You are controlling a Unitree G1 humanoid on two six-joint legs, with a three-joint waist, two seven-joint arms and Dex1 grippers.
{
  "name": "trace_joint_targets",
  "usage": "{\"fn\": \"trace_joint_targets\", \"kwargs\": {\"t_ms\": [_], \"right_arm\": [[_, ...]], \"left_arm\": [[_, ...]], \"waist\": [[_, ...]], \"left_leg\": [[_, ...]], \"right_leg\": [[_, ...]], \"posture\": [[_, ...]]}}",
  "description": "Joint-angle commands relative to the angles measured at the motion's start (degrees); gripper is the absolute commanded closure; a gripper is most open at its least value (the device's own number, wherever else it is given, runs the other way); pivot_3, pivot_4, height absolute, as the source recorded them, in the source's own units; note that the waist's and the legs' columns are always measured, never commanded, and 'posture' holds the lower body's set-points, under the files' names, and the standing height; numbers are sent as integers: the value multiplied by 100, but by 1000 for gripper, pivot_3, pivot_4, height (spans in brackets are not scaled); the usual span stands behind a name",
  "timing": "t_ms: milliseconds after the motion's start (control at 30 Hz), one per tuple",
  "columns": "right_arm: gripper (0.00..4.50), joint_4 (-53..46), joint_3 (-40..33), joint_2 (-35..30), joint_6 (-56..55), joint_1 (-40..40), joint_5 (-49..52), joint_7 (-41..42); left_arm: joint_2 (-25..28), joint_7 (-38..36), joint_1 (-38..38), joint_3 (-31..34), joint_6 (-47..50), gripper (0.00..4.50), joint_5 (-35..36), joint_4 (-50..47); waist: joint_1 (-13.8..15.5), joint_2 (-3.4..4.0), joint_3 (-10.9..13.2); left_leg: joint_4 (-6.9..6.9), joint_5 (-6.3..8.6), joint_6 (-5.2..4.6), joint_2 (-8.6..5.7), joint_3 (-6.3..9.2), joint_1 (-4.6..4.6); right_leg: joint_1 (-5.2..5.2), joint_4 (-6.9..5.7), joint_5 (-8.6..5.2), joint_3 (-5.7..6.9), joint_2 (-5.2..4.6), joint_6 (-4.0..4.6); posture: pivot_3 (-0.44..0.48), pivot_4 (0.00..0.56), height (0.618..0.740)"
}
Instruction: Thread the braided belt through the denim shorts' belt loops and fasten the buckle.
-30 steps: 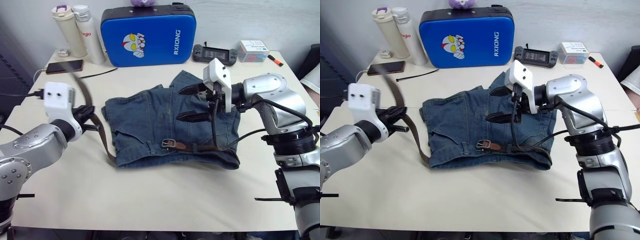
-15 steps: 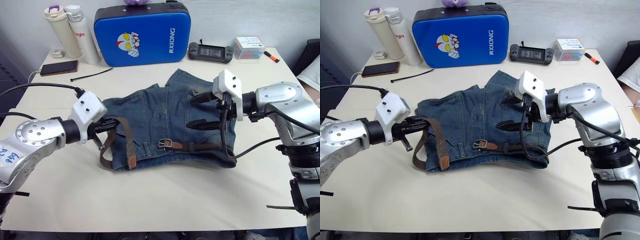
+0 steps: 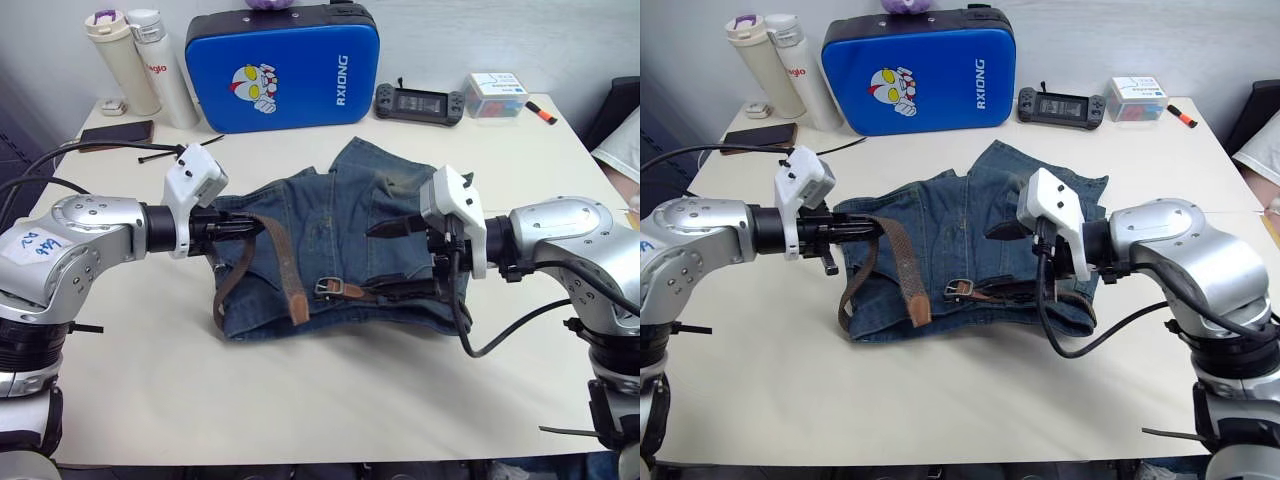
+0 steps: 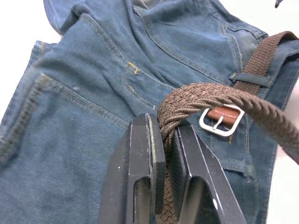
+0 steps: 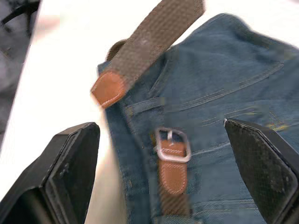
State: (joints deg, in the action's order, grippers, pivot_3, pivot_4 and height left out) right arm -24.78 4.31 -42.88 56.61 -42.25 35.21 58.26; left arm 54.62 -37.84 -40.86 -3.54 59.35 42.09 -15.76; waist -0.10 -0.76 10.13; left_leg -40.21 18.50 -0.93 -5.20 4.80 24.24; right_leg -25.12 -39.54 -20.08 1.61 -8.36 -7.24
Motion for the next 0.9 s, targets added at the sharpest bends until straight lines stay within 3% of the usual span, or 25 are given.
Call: {"fn": "trace_joint_targets", "kwargs": {"t_ms": [33, 300, 667, 900], "right_arm": [[0, -317, -97, 119, 196, -112, 165, -380], [0, -570, 169, 512, 573, -43, 75, -1280], [0, -390, 942, 1226, 985, -128, -325, -2305], [0, -227, 1366, 1357, 1152, -203, -595, -2555]], "left_arm": [[-207, 362, -269, -89, 762, 4468, -64, -159], [-1015, 1064, -665, -80, 2050, 4468, -230, -38], [-1268, 1143, -1037, -228, 2438, 4468, -625, 348], [-1341, 1137, -1047, -112, 2545, 4468, -677, 337]], "waist": [[10, 0, 0], [21, -5, 0], [-2, -4, 0], [-3, -5, 0]], "left_leg": [[0, 0, 0, -1, 1, 0], [-6, -3, -4, -7, 6, 2], [0, -6, 2, -8, 5, 1], [0, -7, 2, -10, 5, 1]], "right_leg": [[-1, 0, 0, -1, 0, 0], [0, -11, 2, -2, -1, -3], [-12, -31, 2, -8, 2, -3], [-16, -35, 2, -9, 2, -3]], "posture": [[0, 150, 677], [0, 150, 677], [0, 150, 677], [0, 150, 677]]}}
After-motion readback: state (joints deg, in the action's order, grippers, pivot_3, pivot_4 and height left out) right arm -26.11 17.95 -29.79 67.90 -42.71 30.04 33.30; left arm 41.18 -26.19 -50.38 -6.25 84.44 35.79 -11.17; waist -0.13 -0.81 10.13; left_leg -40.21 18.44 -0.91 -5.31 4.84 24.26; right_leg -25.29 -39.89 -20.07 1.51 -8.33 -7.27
